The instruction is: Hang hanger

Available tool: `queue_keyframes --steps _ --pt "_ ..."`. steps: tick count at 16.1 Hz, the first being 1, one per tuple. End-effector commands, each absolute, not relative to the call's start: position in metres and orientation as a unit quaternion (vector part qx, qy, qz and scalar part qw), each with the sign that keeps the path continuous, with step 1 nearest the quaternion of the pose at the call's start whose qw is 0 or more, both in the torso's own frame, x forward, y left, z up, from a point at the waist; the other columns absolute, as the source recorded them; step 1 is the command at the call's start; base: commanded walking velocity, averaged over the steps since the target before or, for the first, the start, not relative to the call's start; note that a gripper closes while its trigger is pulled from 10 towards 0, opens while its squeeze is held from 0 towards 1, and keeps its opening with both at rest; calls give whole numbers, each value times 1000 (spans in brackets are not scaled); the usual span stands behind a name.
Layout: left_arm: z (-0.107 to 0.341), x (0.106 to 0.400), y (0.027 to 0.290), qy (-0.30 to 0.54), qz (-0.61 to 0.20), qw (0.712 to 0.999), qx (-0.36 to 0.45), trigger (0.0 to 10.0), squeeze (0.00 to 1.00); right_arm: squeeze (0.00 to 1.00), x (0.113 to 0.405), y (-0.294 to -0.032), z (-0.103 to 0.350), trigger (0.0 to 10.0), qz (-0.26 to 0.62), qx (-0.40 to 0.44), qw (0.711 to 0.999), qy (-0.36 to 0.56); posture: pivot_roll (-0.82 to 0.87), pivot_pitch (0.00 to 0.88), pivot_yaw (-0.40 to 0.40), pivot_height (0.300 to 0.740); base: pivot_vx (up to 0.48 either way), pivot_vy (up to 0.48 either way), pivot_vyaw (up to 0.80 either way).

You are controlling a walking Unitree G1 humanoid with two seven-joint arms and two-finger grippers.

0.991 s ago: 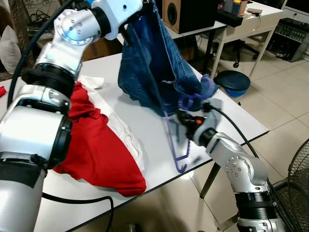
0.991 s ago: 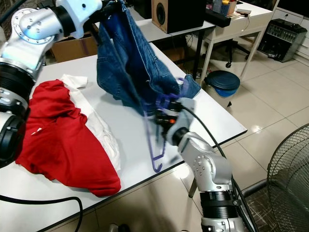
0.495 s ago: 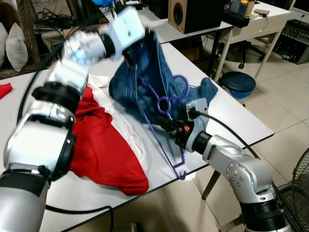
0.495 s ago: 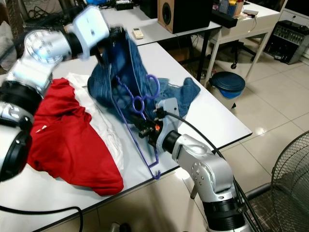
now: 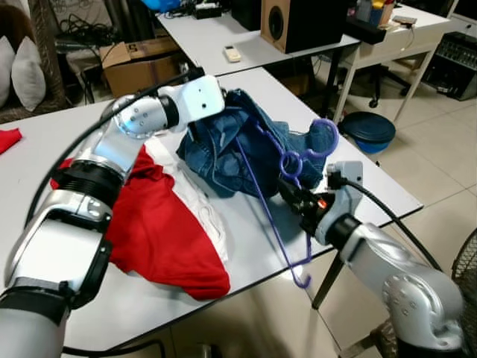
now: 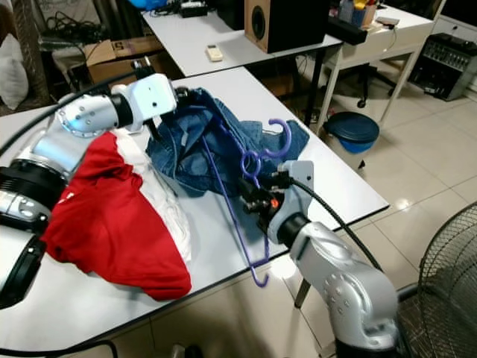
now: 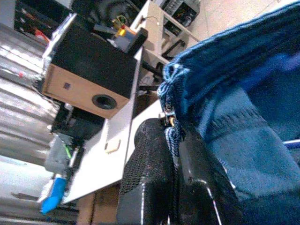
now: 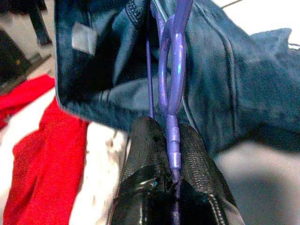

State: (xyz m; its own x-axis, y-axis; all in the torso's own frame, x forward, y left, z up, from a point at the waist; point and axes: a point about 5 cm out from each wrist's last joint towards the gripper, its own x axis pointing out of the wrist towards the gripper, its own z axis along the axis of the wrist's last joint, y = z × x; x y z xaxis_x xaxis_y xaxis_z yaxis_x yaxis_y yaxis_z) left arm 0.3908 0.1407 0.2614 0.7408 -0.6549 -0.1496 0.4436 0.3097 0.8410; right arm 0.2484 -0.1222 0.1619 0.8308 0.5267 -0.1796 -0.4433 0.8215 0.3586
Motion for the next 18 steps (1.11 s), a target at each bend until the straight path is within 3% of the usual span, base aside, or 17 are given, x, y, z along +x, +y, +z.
queue_keyframes --steps 1,3,6,8,9,12,14,17,18 --pt "259 390 149 -98 -331 798 495 0 0 0 242 -124 169 10000 272 153 941 130 -175 0 95 740 0 0 0" --pt "263 391 155 -105 -311 800 503 0 0 0 231 -124 170 10000 311 152 927 143 -175 0 95 740 0 0 0" --pt "273 390 163 -106 -296 799 512 0 0 0 247 -158 157 10000 164 146 964 152 -169 0 97 740 0 0 0" --pt "268 389 168 -89 -302 800 511 0 0 0 236 -145 182 10000 275 160 942 105 -174 0 103 740 0 0 0" --pt "268 388 167 -91 -304 801 508 0 0 0 234 -145 182 10000 281 159 940 110 -177 0 106 740 0 0 0" --pt "272 384 151 -116 -334 829 432 0 0 0 245 -148 154 10000 215 163 948 169 -178 0 108 740 0 0 0" --pt "281 378 138 -134 -371 844 363 0 0 0 258 -140 144 10000 216 191 941 180 -176 0 110 740 0 0 0" --pt "288 375 136 -140 -376 846 350 0 0 0 274 -137 143 10000 208 204 942 166 -166 0 109 740 0 0 0" --pt "286 374 142 -123 -384 837 369 0 0 0 288 -136 156 10000 215 251 937 117 -157 0 111 740 0 0 0"
